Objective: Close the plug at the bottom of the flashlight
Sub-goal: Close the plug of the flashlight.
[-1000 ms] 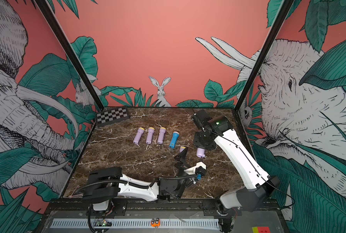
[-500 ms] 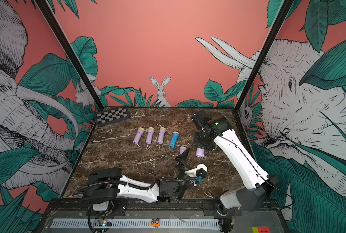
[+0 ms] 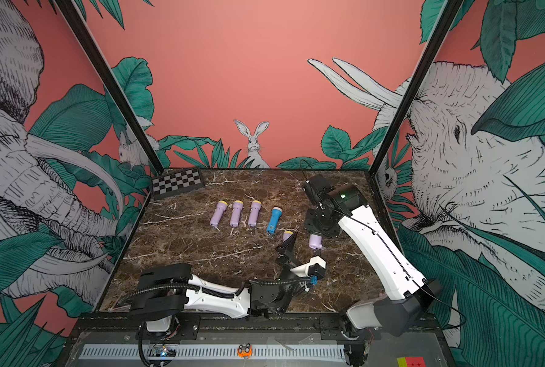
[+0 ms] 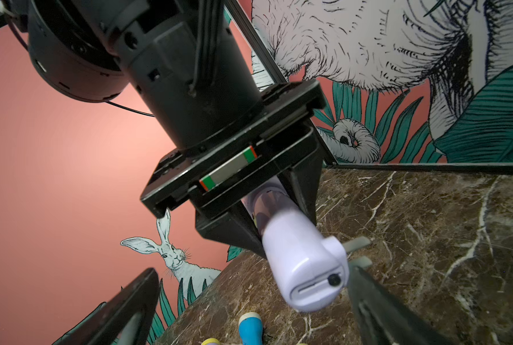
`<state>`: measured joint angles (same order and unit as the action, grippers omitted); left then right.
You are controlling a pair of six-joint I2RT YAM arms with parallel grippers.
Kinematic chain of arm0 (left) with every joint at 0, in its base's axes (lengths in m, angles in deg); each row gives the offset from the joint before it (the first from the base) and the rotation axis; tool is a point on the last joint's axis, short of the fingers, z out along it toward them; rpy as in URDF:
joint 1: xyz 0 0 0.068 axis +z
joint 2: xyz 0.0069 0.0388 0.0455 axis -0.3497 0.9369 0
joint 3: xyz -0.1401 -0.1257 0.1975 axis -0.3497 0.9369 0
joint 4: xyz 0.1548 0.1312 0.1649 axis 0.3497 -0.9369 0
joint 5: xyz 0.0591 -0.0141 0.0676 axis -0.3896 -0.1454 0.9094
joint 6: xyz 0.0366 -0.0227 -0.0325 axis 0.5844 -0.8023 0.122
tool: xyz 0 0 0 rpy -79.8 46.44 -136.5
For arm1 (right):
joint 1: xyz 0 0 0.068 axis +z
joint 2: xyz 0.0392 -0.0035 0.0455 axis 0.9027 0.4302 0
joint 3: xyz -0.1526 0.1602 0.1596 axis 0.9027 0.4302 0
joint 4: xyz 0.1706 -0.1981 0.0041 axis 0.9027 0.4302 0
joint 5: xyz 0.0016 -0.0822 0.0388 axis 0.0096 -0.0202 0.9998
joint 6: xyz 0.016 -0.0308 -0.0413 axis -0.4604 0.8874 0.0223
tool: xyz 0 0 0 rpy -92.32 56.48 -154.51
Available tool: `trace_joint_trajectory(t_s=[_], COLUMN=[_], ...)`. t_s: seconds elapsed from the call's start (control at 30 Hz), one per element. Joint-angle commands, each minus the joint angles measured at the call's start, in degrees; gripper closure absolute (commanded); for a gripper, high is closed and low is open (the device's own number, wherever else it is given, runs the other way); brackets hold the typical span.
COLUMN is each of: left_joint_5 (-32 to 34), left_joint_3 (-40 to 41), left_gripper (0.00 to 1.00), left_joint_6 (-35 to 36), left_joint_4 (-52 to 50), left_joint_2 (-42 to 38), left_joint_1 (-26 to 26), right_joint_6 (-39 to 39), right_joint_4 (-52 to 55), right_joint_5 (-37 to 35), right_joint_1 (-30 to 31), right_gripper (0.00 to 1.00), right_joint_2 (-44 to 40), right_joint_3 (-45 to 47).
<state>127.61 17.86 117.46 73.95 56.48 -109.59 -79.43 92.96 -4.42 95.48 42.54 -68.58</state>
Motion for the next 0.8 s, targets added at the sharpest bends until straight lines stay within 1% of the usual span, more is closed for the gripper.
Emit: trace_joint_trajectory(t_s=[0.0, 0.37, 0.63, 0.7, 0.77], left_joint_5=[0.7, 1.0, 1.6, 1.9, 1.7], left_joint_3=[-1.3, -1.8, -1.0, -0.2, 0.8], left_gripper=[0.01, 0.01, 0.01, 0.01, 0.01], left_joint_6=[0.9, 1.1, -0.1, 1.2, 5.1], left_joint_4=[2.7, 2.0, 0.2, 1.5, 4.9], left_joint_2=[-2.9, -2.8, -3.6, -3.7, -4.0], left_joint_1=[0.5, 0.7, 2.8, 3.4, 4.2], right_joint_6=[-0.3, -0.8, -0.9, -0.6, -0.2], right_joint_4=[-0.1, -0.8, -0.3, 0.0, 1.0], right_joint_5=[0.0, 0.8, 1.3, 2.1, 1.7], right_joint_1=[-0.2, -0.1, 0.1, 0.1, 0.1], right_gripper=[1.0, 1.0, 1.0, 1.0, 1.0], right_joint_2=[-1.7, -2.7, -4.1, -4.5, -4.9], right_joint_3=[0.0, 1.9, 2.2, 2.2, 2.3])
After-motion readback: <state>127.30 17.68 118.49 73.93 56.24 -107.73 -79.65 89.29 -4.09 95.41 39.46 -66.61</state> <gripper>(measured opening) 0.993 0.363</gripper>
